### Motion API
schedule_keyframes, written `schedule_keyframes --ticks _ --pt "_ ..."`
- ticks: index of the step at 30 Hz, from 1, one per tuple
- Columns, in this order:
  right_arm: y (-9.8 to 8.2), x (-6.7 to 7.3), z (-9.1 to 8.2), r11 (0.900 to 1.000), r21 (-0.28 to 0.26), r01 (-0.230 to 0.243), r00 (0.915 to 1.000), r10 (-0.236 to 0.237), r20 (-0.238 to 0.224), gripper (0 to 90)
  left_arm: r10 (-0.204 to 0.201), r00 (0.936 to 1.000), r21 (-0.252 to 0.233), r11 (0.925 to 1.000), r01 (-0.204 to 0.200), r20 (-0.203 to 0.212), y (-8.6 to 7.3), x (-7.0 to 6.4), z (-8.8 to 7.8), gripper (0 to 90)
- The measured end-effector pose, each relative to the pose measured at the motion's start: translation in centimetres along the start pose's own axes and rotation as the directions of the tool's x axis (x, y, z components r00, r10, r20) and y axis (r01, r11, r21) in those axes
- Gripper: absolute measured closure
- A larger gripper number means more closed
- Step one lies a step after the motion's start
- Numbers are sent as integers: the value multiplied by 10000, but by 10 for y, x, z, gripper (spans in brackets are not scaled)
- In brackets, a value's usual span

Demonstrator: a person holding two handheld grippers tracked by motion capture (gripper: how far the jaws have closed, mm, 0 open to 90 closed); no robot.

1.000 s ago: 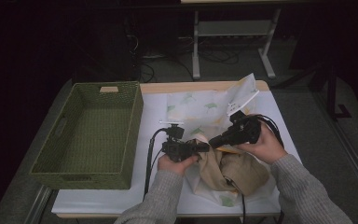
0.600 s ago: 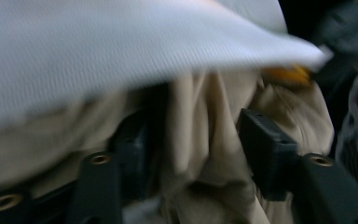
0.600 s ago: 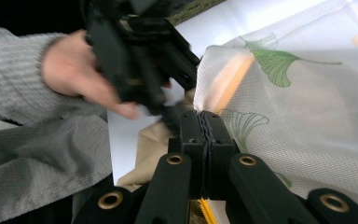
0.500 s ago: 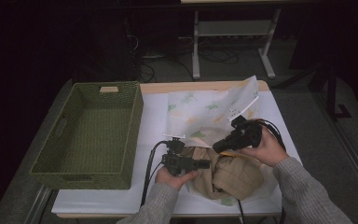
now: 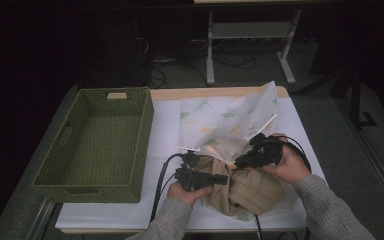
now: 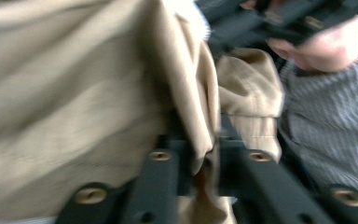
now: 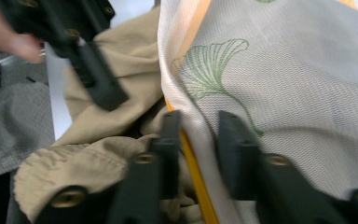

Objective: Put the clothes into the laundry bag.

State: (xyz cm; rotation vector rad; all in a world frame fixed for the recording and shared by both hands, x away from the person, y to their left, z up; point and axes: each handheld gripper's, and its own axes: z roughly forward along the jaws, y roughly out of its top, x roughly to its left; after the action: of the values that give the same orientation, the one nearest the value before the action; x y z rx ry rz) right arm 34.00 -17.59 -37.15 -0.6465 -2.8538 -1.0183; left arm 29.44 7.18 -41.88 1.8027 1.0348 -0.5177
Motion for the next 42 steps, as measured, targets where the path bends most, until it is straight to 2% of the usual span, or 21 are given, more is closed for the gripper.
schedule_keyframes --ticks 1,4,6,9,12,13,14,15,16,18,21,23,25,30,32,33,35,37,38,39,42 --pt "0 0 0 10000 0 0 10000 0 0 833 7 10000 60 10000 -7 47 0 -1 1 706" --pt "-1 -3 0 9998 -2 -194 9996 194 -206 874 17 9976 337 9994 -40 691 -2 -8 8 492" --pt "-2 -6 -2 9993 -89 -363 9986 359 -399 886 233 9983 624 9977 -266 533 -3 -16 14 320" --pt "-1 -6 -2 9991 -132 -410 9980 403 -492 887 640 9979 1037 9926 -638 19 -4 -27 24 272" --pt "1 -5 0 9991 -230 -357 9977 343 -587 888 1047 9921 1475 9846 -936 -690 -5 -31 37 264" --pt "2 -4 0 9992 -218 -337 9974 322 -646 889 1086 9906 1568 9831 -946 -831 -6 -31 40 284" --pt "2 -3 1 9993 -204 -310 9972 295 -692 890 1231 9874 1709 9797 -1050 -991 -6 -31 43 420" --pt "2 -3 1 9993 -204 -310 9972 295 -692 890 1282 9865 1766 9782 -1089 -1020 -6 -31 45 420" --pt "2 -3 0 9993 -196 -303 9969 288 -726 890 1418 9844 1707 9776 -1228 -1041 -5 -31 46 505" --pt "2 -3 -3 9990 -305 -329 9958 302 -859 891 1264 9868 1472 9829 -1108 -1015 -4 -30 45 641" --pt "1 -2 -10 9976 -543 -430 9938 371 -1050 892 1156 9897 982 9894 -1072 -845 -1 -28 39 672" --pt "0 -1 -17 9951 -827 -534 9915 430 -1228 893 925 9943 355 9953 -906 -536 4 -29 29 678" --pt "-1 -1 -25 9913 -1167 -615 9899 457 -1341 893 905 9940 -79 9958 -911 -607 9 -30 22 682" --pt "2 3 -46 9864 -1552 -548 9903 338 -1346 895 965 9893 -1208 9866 -1096 -1096 18 -36 5 692" --pt "5 6 -52 9858 -1605 -492 9871 235 -1582 896 629 9870 -1892 9777 -907 -1480 17 -31 7 695" --pt "5 6 -52 9858 -1605 -492 9871 235 -1582 896 629 9870 -1892 9777 -907 -1480 17 -31 7 694" --pt "5 7 -53 9826 -1777 -532 9813 185 -1913 896 341 9833 -2350 9690 -764 -1789 17 -22 15 694" --pt "6 8 -51 9832 -1771 -430 9802 73 -1976 895 -162 9882 -2513 9676 -228 -1520 17 -9 24 689" --pt "6 9 -50 9839 -1733 -441 9806 94 -1959 895 -547 9893 -2750 9613 155 -1354 15 -3 29 684" --pt "5 8 -47 9853 -1653 -421 9825 108 -1860 893 -666 9909 -2800 9595 314 -1172 14 0 31 676" --pt "3 6 -37 9899 -1345 -459 9859 233 -1655 873 -190 9903 -2465 9690 -156 -1375 12 -5 27 661"
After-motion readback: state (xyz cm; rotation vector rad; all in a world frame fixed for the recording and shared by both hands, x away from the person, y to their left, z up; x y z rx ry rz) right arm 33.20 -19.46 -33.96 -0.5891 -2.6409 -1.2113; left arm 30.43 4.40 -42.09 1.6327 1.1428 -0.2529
